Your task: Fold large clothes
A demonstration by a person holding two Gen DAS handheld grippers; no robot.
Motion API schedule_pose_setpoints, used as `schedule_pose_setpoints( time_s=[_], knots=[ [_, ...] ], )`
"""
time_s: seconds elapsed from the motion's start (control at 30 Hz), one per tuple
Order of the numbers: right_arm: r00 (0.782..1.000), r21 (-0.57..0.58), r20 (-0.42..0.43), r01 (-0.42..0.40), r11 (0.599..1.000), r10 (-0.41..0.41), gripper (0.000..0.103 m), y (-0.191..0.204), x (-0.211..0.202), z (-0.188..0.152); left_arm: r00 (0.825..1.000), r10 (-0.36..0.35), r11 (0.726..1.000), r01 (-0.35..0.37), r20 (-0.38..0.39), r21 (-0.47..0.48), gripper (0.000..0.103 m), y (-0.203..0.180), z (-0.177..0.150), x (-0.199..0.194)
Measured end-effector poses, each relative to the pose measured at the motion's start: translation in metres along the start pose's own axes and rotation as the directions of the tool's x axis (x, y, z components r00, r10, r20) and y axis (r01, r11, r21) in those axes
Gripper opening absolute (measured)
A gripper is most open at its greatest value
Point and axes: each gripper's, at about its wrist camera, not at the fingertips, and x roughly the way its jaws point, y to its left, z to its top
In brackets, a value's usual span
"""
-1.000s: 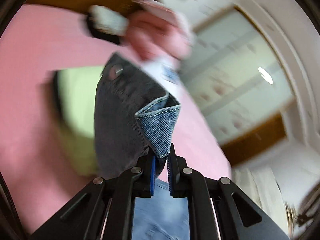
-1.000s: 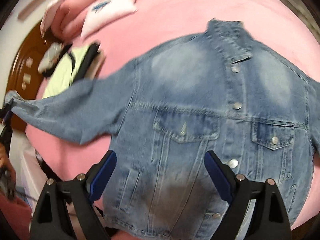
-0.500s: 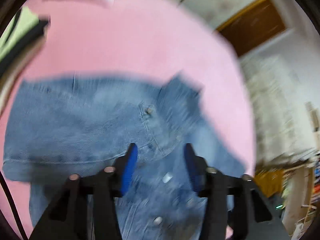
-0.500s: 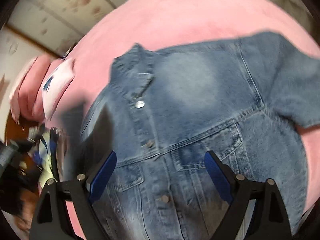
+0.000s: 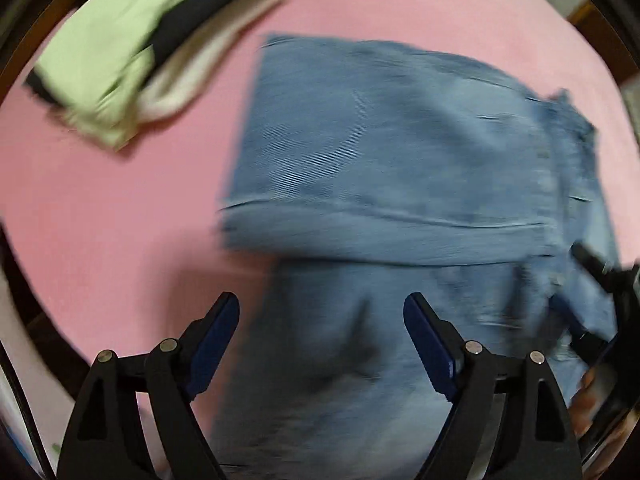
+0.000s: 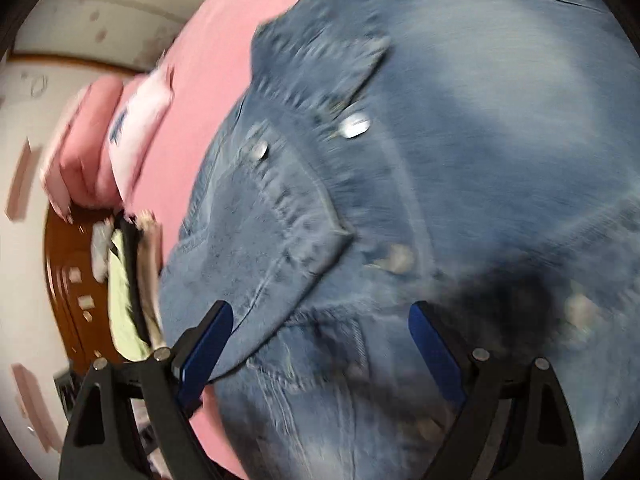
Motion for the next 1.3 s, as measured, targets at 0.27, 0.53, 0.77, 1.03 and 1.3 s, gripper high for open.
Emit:
schedule_pose_setpoints(
  time_s=[0.27,0.53,0.77,1.03,1.3],
  knots=[
    [0.98,-0.165,0.147,0.158,0.974,-0.134,0.008,0.051,0.031,0.027,0.999,0.038,0.998,-0.036,0.039,-0.056,0.083,0.042,0.0,0.005],
    [0.898,-0.12,0.437,0.124,0.985,-0.06,0.007,0.055,-0.073,0.031,0.998,0.004,1.0,-0.004,0.064,0.001,0.083,0.03,-0.003,0.006],
    [0.849,0.031,0.439,0.314,0.949,-0.296,0.007,-0.028,-0.117,0.018,0.999,0.041,0.992,-0.044,0.027,0.12,0.083,-0.001,-0.015,0.028],
    [0.817,0.113,0.332,0.462,0.88,-0.471,0.008,-0.074,-0.095,-0.007,0.991,0.13,0.943,-0.134,0.034,0.304,0.076,-0.02,-0.051,0.026],
    [0.821,0.132,0.392,0.395,0.909,-0.414,0.011,-0.055,-0.129,-0.04,0.995,-0.054,0.913,0.016,0.082,0.407,0.013,-0.056,-0.051,-0.025]
  ],
)
